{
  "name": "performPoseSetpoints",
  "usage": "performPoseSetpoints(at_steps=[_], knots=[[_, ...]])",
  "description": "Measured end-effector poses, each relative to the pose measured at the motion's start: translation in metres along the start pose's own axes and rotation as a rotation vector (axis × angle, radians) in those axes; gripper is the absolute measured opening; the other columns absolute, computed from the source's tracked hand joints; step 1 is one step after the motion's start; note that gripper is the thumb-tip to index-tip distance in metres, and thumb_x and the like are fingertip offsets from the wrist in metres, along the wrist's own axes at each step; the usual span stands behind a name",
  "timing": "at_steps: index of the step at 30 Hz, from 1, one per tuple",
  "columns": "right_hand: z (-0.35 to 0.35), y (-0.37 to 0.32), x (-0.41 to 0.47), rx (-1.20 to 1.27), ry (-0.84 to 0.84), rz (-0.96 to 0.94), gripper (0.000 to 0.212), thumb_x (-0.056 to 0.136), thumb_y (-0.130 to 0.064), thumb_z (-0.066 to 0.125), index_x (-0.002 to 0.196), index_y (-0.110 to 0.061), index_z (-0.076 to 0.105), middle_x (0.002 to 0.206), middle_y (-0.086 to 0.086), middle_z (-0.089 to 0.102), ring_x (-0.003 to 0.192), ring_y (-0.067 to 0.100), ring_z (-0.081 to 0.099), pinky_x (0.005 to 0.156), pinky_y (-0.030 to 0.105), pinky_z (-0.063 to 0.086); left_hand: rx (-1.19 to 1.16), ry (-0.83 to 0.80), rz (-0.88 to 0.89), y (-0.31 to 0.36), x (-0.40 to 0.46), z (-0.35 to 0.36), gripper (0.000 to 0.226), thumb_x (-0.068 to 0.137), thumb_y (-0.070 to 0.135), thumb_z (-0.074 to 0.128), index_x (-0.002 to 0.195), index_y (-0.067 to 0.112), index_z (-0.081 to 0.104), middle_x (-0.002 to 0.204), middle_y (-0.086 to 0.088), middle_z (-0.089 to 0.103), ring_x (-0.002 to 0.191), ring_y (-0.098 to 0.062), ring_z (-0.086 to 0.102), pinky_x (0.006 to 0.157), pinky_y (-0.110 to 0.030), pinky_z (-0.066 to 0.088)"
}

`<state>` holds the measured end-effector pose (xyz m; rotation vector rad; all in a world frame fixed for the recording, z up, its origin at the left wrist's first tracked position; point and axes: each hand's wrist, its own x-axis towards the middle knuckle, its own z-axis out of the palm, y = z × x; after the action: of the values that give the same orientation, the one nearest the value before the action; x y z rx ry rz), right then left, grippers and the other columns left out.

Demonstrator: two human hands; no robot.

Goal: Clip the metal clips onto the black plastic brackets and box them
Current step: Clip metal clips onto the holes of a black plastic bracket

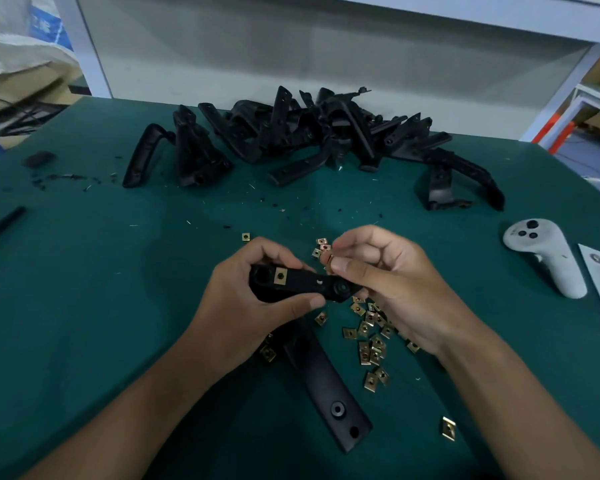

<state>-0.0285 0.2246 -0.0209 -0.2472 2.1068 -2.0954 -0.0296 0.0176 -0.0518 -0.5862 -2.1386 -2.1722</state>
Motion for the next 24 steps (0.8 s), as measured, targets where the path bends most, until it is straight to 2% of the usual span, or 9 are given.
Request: performPoseSetpoints(at_steps=[2,5,9,11,14,16,21,24], knots=[[0.0009,-0.0003,-0.0002,-0.025,0.006,0.009,0.016,0.081,-0.027,0.082,0.096,-0.028,0.077,0.106,0.006,0.078,0.089,0.014,0.071,0.07,0.024,0.051,-0.002,-0.009,0.002,-0.0006,-0.0003,0.0,0.035,0.066,0.025,0.092,0.09,0.024,0.065,0.094,0.008,0.077,0.084,-0.005,0.072,0.073,-0.013,0.053],[0.0016,0.0,-0.0009,-0.03,0.028,0.024,0.024,0.076,-0.036,0.081,0.097,-0.024,0.079,0.104,0.009,0.078,0.093,0.023,0.071,0.084,0.043,0.048,-0.003,-0.012,0.006,-0.0015,-0.0002,0.0,0.037,0.066,0.026,0.094,0.09,0.027,0.065,0.095,0.006,0.077,0.085,-0.006,0.072,0.073,-0.014,0.053],[0.0024,-0.0001,-0.0011,-0.026,0.031,0.053,0.029,0.074,-0.039,0.081,0.098,-0.022,0.08,0.103,0.01,0.078,0.093,0.029,0.068,0.085,0.047,0.046,-0.014,-0.023,0.003,-0.0014,-0.0004,0.0001,0.034,0.066,0.031,0.09,0.089,0.03,0.066,0.095,0.004,0.076,0.085,-0.009,0.072,0.074,-0.016,0.054],[0.0023,-0.0005,-0.0016,-0.015,0.014,0.068,0.027,0.074,-0.037,0.081,0.097,-0.023,0.081,0.103,0.009,0.078,0.096,0.028,0.071,0.089,0.044,0.051,0.003,-0.03,0.009,-0.0012,-0.0011,-0.0001,0.034,0.066,0.032,0.09,0.089,0.03,0.066,0.095,0.004,0.076,0.085,-0.009,0.072,0.074,-0.016,0.054],[0.0024,-0.0025,-0.0024,0.032,-0.023,0.085,0.02,0.076,-0.028,0.081,0.095,-0.022,0.082,0.102,0.008,0.079,0.093,0.02,0.075,0.078,0.025,0.058,0.01,-0.038,0.008,-0.0013,-0.0017,0.0003,0.033,0.066,0.031,0.091,0.089,0.031,0.066,0.093,0.004,0.075,0.082,-0.008,0.07,0.072,-0.016,0.053],[0.0021,-0.0033,-0.0027,0.057,-0.03,0.108,0.018,0.075,-0.024,0.08,0.093,-0.021,0.083,0.1,0.007,0.079,0.09,0.017,0.075,0.074,0.02,0.056,0.008,-0.04,0.006,-0.0015,-0.0019,0.0006,0.034,0.066,0.027,0.092,0.088,0.032,0.066,0.091,0.004,0.074,0.08,-0.007,0.069,0.071,-0.015,0.053],[-0.0012,-0.0049,-0.0023,0.103,-0.051,0.138,0.016,0.075,-0.017,0.077,0.089,-0.02,0.083,0.093,0.003,0.079,0.087,0.012,0.075,0.074,0.016,0.055,0.018,-0.029,0.011,-0.0008,-0.0016,0.0012,0.037,0.063,0.031,0.093,0.088,0.031,0.067,0.091,0.007,0.075,0.082,-0.006,0.07,0.073,-0.014,0.052],[-0.0014,-0.005,-0.0021,0.105,-0.054,0.16,0.017,0.074,-0.021,0.078,0.09,-0.02,0.083,0.095,0.004,0.079,0.086,0.014,0.074,0.074,0.019,0.056,0.005,-0.017,0.019,-0.0006,-0.0018,0.0023,0.034,0.064,0.03,0.091,0.088,0.032,0.067,0.093,0.009,0.075,0.084,-0.005,0.071,0.075,-0.013,0.052]])
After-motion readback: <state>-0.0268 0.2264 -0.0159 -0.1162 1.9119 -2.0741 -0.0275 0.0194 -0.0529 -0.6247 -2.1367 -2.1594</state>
